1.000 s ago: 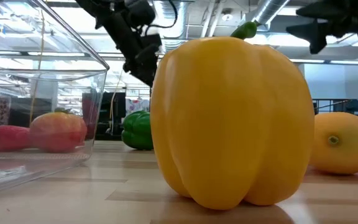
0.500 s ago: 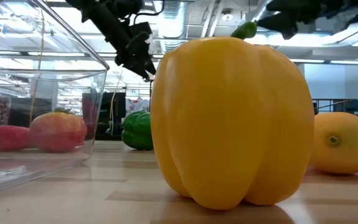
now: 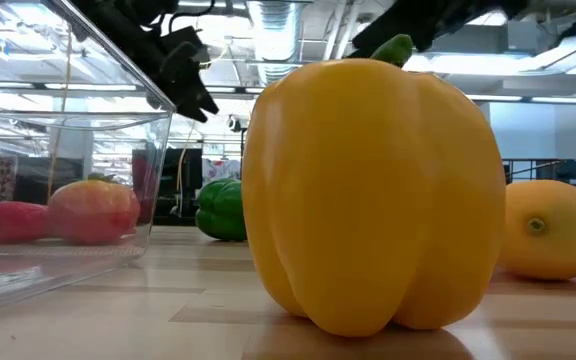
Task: Sort produce into baskets
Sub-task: Put the red bell pepper into the wire basket
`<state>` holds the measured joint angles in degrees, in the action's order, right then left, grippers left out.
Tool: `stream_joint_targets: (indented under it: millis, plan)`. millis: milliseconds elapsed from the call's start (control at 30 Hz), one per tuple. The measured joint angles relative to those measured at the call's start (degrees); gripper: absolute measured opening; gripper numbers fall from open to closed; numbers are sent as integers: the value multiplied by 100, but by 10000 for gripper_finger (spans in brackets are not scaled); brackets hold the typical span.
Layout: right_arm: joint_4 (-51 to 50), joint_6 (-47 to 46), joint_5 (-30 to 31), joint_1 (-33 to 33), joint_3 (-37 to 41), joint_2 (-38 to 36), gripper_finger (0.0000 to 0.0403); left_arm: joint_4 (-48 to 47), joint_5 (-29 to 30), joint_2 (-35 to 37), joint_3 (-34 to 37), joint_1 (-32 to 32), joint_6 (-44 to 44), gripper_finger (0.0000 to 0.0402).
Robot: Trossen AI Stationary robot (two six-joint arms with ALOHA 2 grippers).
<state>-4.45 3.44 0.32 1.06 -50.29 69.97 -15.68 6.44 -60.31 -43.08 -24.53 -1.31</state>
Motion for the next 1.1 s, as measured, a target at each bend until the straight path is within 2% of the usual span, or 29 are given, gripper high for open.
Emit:
stream_joint_targets:
  millis: [233, 500, 700, 1100]
  plan:
    - [-4, 4, 0, 9, -746, 1113, 272, 20, 0, 363, 414, 0, -4, 320]
    - [30, 4, -8, 9, -1348, 1857, 272, -26, -3, 455, 581, 55, -125, 320]
    - [-8, -16, -13, 30, -1530, 2128, 272, 0, -3, 450, 581, 189, -93, 320]
    - [-149, -9, -19, 138, -1544, 2116, 278, 23, 21, 450, 581, 438, -99, 320]
